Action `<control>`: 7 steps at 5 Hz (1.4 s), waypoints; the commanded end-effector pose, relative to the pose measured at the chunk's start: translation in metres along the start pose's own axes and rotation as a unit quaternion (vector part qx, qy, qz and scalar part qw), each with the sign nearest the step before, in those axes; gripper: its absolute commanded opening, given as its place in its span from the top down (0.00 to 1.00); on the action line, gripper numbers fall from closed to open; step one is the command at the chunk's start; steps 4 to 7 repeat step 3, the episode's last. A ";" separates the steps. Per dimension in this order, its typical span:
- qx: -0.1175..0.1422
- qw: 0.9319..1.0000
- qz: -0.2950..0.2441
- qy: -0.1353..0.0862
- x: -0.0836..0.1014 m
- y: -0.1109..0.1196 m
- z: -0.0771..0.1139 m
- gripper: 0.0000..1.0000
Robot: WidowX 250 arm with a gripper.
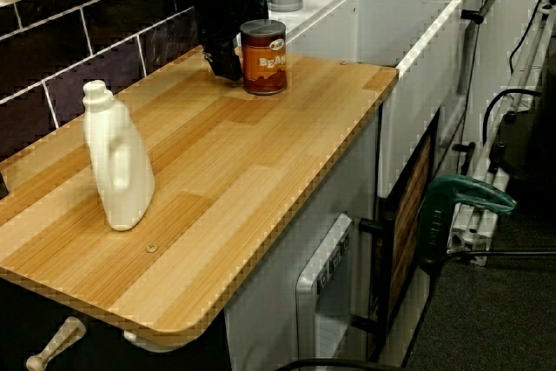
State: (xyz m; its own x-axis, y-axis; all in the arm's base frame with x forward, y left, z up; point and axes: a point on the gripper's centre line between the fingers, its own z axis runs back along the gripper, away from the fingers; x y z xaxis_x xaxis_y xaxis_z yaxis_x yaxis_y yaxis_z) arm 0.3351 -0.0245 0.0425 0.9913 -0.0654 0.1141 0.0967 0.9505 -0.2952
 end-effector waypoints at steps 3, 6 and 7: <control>-0.011 0.999 -0.019 -0.028 -0.051 0.005 0.049 0.00; -0.011 0.999 -0.019 -0.028 -0.051 0.005 0.049 0.00; -0.011 0.999 -0.019 -0.028 -0.051 0.005 0.049 0.00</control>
